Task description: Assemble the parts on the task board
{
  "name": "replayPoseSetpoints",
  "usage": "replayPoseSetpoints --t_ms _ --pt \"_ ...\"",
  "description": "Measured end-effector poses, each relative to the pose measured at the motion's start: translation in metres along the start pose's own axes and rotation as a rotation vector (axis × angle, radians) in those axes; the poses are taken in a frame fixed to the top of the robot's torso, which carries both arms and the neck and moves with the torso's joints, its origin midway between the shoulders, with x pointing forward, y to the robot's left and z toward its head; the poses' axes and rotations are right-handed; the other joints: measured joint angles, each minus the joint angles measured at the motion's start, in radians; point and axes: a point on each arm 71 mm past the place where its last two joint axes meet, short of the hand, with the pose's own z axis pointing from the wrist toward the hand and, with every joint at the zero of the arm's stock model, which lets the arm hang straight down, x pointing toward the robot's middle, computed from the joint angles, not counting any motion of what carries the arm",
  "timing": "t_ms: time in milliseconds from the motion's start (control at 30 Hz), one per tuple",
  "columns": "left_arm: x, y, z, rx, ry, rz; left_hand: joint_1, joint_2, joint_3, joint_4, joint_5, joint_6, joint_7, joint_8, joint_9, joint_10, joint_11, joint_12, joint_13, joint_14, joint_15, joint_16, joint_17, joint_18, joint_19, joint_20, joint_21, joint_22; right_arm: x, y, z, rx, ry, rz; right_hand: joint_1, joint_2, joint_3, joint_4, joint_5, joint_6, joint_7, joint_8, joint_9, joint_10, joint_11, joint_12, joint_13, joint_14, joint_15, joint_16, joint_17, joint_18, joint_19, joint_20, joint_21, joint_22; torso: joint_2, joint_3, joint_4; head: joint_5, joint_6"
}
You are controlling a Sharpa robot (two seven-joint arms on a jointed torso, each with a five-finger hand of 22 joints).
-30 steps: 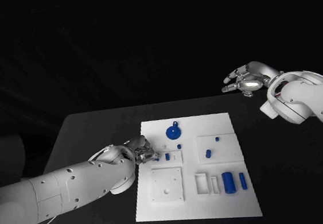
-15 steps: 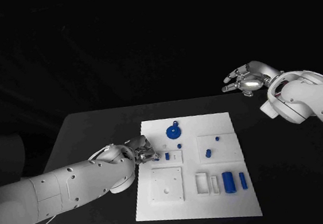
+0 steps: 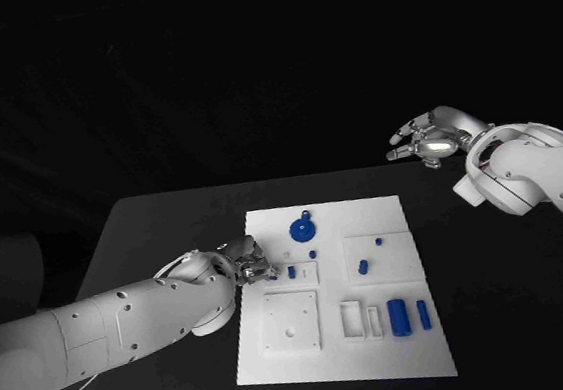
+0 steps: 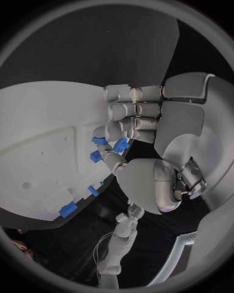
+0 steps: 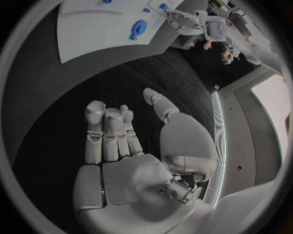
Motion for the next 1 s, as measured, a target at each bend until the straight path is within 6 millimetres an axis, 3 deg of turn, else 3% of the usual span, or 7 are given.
replayPoseSetpoints --t_ms 100,133,267,300,333,567,1000 --pt "-0.0001 -0.0001 0.0003 0.000 0.002 0.001 0.000 0.000 0.000 0.000 0.000 0.000 0.000 0.000 0.000 0.000 0.000 0.000 -0.001 0.000 0.000 0.000 0.000 0.000 0.000 0.000 0.000 0.000 -0.0001 -0.0001 0.0000 0.000 0.000 0.000 0.000 0.000 0.000 0.000 0.000 0.000 0.000 0.000 0.000 0.000 0.000 0.000 0.000 0.000 0.000 0.000 0.000 0.000 0.000 0.000 0.000 0.000 0.000 0.0000 0.0000 0.000 0.000" --pt "-0.0002 -0.0001 0.0005 0.000 0.003 0.001 0.000 0.000 0.000 0.000 -0.019 0.000 0.000 0.000 0.001 0.000 0.000 0.000 -0.002 0.000 0.000 0.000 -0.001 0.000 0.000 0.000 0.000 0.000 -0.0001 -0.0001 0.0000 0.000 0.000 0.000 0.000 0.000 0.000 0.000 0.000 0.000 0.000 0.000 0.000 0.000 0.000 0.000 0.000 0.000 0.000 0.000 0.000 0.000 0.000 0.000 0.000 0.000 0.000 0.0002 0.0000 0.000 0.001" --pt "-0.0004 0.0003 0.0009 -0.002 0.006 0.002 0.004 -0.004 0.004 0.044 -0.173 0.000 -0.001 0.006 0.000 0.000 0.000 0.007 -0.011 0.000 0.000 0.000 -0.006 0.000 0.000 0.000 0.000 0.000 0.0000 0.0000 0.0000 0.000 0.000 0.000 0.000 0.000 0.000 0.000 0.000 0.000 0.000 0.000 0.000 0.000 0.000 0.000 0.000 0.000 0.000 0.000 0.000 0.000 0.000 0.000 0.000 0.001 0.000 0.0006 0.0000 -0.001 0.001" --pt "-0.0004 0.0004 0.0011 -0.003 0.006 0.002 0.003 -0.009 0.004 0.051 -0.193 0.003 -0.004 0.009 -0.002 0.000 0.000 0.009 -0.013 0.004 -0.005 0.000 -0.007 0.000 0.000 0.000 0.004 0.000 0.0000 0.0000 -0.0001 0.000 0.000 0.000 0.000 0.000 0.000 0.000 0.000 0.000 0.000 0.000 0.000 0.000 0.000 0.000 0.000 0.000 0.000 0.000 0.000 0.000 0.000 0.000 0.000 0.001 0.000 0.0005 0.0000 -0.001 0.001" --pt "-0.0002 0.0008 0.0013 -0.005 0.008 0.003 -0.004 -0.018 0.002 0.062 -0.208 0.019 -0.022 0.012 -0.004 0.015 -0.015 0.011 -0.014 0.017 -0.020 0.000 -0.008 0.000 -0.002 0.002 0.004 0.000 0.0000 0.0000 -0.0001 0.000 0.000 0.000 0.000 0.000 0.000 0.000 0.000 0.000 0.000 0.000 0.000 0.000 0.000 0.000 -0.001 0.000 0.000 0.000 0.000 0.000 -0.001 0.001 0.000 0.001 0.000 0.0006 0.0001 -0.001 0.001" --pt "0.0012 0.0032 0.0021 -0.016 0.016 0.008 -0.039 -0.056 -0.004 0.104 -0.238 0.063 -0.066 0.023 -0.003 0.036 -0.055 0.011 -0.019 0.046 -0.063 0.002 -0.010 0.000 -0.004 0.003 0.004 0.001 0.0000 0.0001 -0.0001 0.000 0.000 0.000 0.000 0.000 0.000 0.000 0.000 0.000 0.000 0.000 0.000 0.000 0.000 0.000 -0.001 0.000 0.000 0.000 0.000 0.000 -0.002 0.002 -0.002 0.001 0.000 0.0011 0.0001 -0.001 0.001" --pt "0.0042 0.0029 0.0022 -0.020 0.033 0.012 -0.043 -0.073 -0.002 0.130 -0.243 0.061 -0.064 0.021 -0.007 0.036 -0.055 0.015 -0.022 0.048 -0.068 0.004 -0.011 0.000 -0.004 0.003 0.004 0.001 -0.0002 -0.0002 -0.0003 0.000 0.000 0.000 -0.004 0.004 0.000 0.000 0.000 -0.002 -0.002 0.000 0.000 0.000 0.000 0.000 -0.002 0.000 0.000 0.000 0.000 0.000 -0.002 0.002 -0.004 0.001 0.000 0.0010 -0.0002 -0.002 0.001"
